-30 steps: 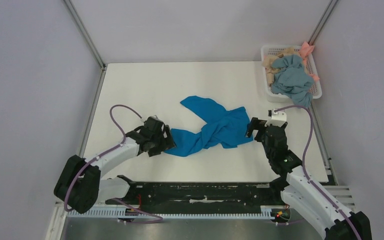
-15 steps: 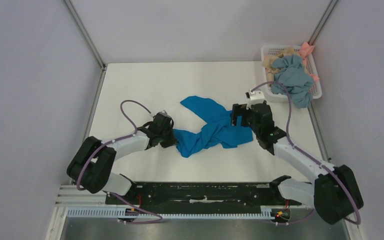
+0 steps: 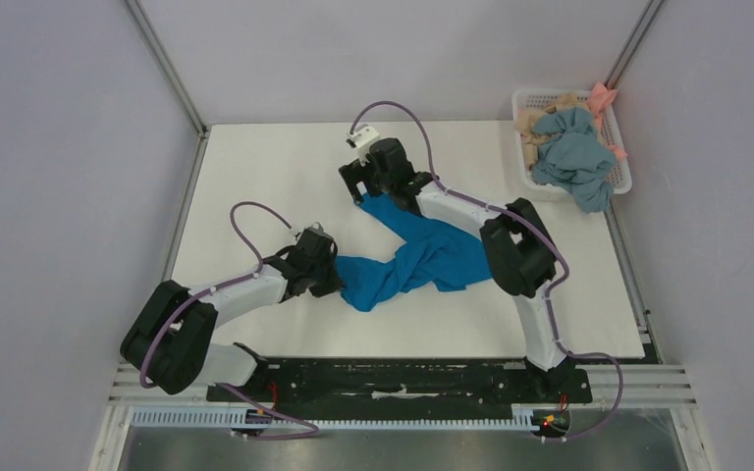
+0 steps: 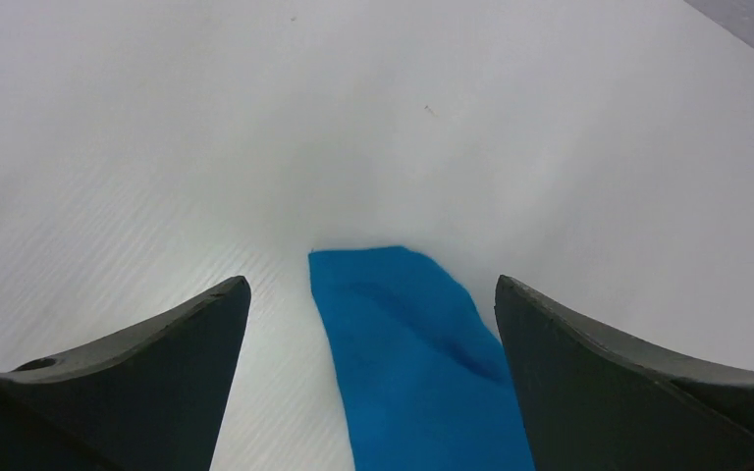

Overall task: Fold and stack the t-shirts
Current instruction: Flatten out the tshirt

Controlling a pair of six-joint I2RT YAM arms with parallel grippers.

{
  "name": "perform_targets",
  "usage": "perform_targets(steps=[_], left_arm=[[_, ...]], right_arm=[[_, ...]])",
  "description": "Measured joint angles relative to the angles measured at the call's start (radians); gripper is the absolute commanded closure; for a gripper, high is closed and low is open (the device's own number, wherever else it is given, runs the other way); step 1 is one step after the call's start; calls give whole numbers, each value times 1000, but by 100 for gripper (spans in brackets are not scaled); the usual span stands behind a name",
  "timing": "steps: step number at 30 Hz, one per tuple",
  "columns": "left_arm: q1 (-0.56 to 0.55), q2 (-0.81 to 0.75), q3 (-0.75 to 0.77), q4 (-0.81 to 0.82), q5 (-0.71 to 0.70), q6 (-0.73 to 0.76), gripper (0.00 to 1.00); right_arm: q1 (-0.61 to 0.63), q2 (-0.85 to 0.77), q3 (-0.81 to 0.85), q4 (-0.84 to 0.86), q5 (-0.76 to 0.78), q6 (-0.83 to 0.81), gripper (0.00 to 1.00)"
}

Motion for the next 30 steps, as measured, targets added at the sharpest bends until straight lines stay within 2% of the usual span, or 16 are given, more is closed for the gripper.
perform_targets(steps=[5, 11, 13, 16, 18, 22, 26, 30], left_arm=[[0, -19, -17, 2, -3, -6, 98], [0, -52, -41, -2, -6, -7, 98], [0, -61, -43, -12, -14, -7, 98], [-2, -73, -44, -30, -33, -7, 98], [-2, -80, -45, -43, -48, -7, 98], [-3, -116, -47, -80, -83, -9, 98], [-3, -170, -46, -121, -125, -11, 98], [-3, -236, 4, -214, -190, -14, 98]], right_arm=[[-4, 231, 236, -83, 6, -43, 2], [-10, 299, 243, -168, 30, -50, 6], [-11, 286, 222, -166, 53, -30, 14], [-14, 241, 146, -156, 68, 13, 36], [-23, 216, 103, -154, 68, 47, 54], [-56, 183, 52, -150, 55, 89, 98], [-82, 165, 36, -152, 51, 97, 100], [-91, 110, 8, -166, 111, 89, 100]])
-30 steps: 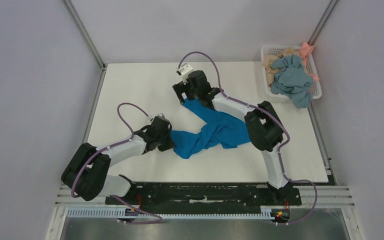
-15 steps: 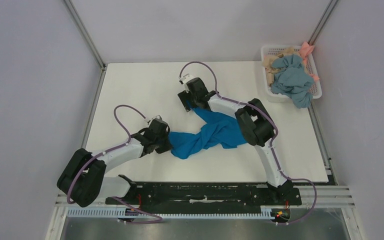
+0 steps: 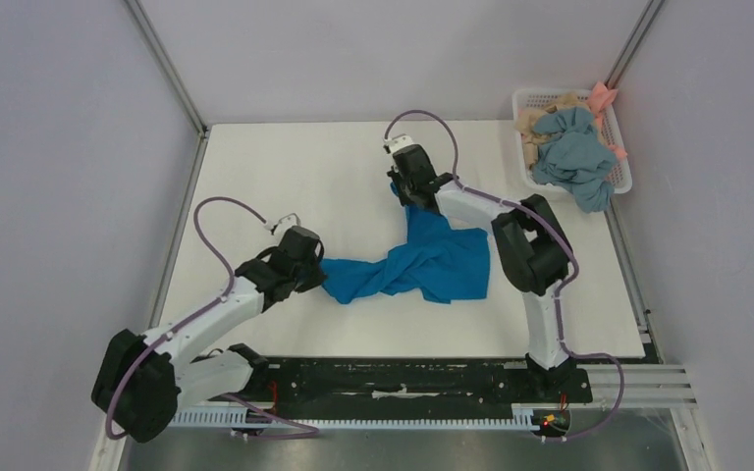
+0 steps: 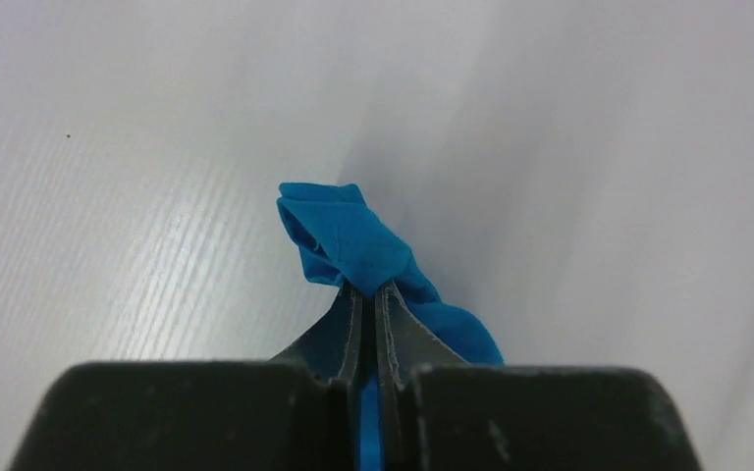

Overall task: Fold and stack the t-shirts
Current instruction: Flatten out the tshirt

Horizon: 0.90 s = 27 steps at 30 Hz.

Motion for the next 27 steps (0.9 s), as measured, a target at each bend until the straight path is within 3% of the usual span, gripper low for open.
perform_targets(steps=[3, 6, 12, 21, 27], left_arm=[[0, -81, 65, -48, -51, 0, 98], [0, -174, 152, -80, -110, 0, 98], [-1, -300, 381, -142, -254, 15, 98], [-1, -416, 701, -178, -337, 141, 98], [-1, -532, 788, -185, -338, 191, 98]], right_arm=[[-2, -160, -100, 8, 87, -3, 100], [-19, -421, -217, 52, 183, -2, 100], [-66, -858, -306, 153, 350, -45, 100], [-62, -1191, -288, 140, 354, -99, 100], [-61, -1315, -210, 64, 285, -107, 100]])
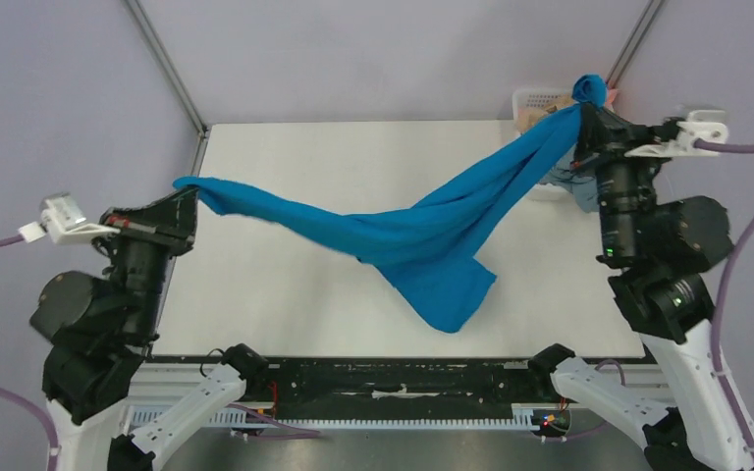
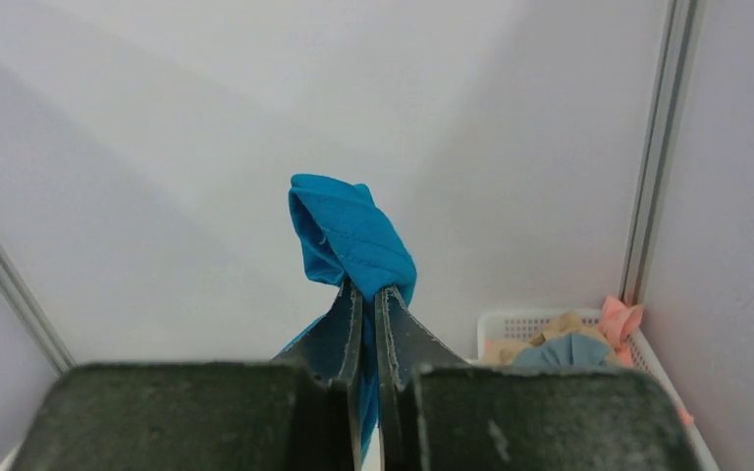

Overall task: Fold and stack the t-shirts
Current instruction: Flatten out the tshirt

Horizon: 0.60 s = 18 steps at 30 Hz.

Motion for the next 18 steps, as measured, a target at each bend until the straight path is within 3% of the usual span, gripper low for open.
perform_targets(steps=[5, 10, 15, 18], left_arm=[[0, -77, 90, -11, 19, 36, 98], [0, -76, 170, 3, 24, 76, 98], [0, 40, 175, 14, -163, 93, 98], [6, 236, 180, 33, -341, 119, 98]], right_arm=[[0, -69, 124, -54, -42, -17, 100], [0, -154, 137, -56, -82, -16, 100], [0, -187, 16, -39, -79, -1, 100], [0, -169, -108, -43, -35, 32, 100]])
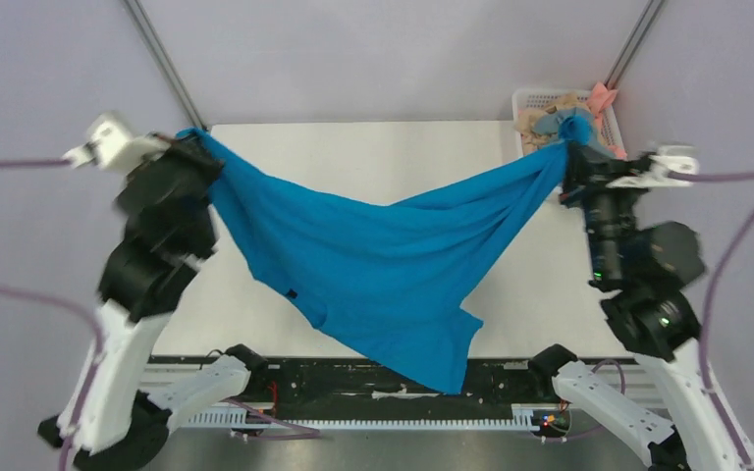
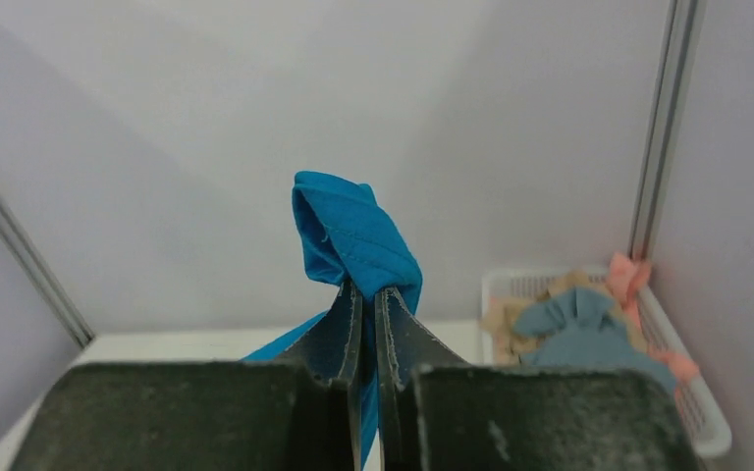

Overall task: Fold and stack the t-shirts
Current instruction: Flatten out the tshirt

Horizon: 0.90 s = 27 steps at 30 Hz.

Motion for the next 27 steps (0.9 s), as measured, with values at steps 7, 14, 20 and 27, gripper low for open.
perform_targets(steps=[7, 14, 20, 27], left_arm=[[273, 691, 35, 95, 79, 51, 89], [338, 1363, 454, -16, 247, 98, 20], [320, 1402, 531, -108, 379, 99, 18], [188, 951, 106, -53, 476, 98, 17]], right_arm=[[-10, 217, -412, -23, 206, 171, 92], [-150, 618, -589, -55, 208, 323, 2], [-163, 569, -589, -47, 227, 369, 2], [-164, 280, -698, 16, 196, 384, 2]])
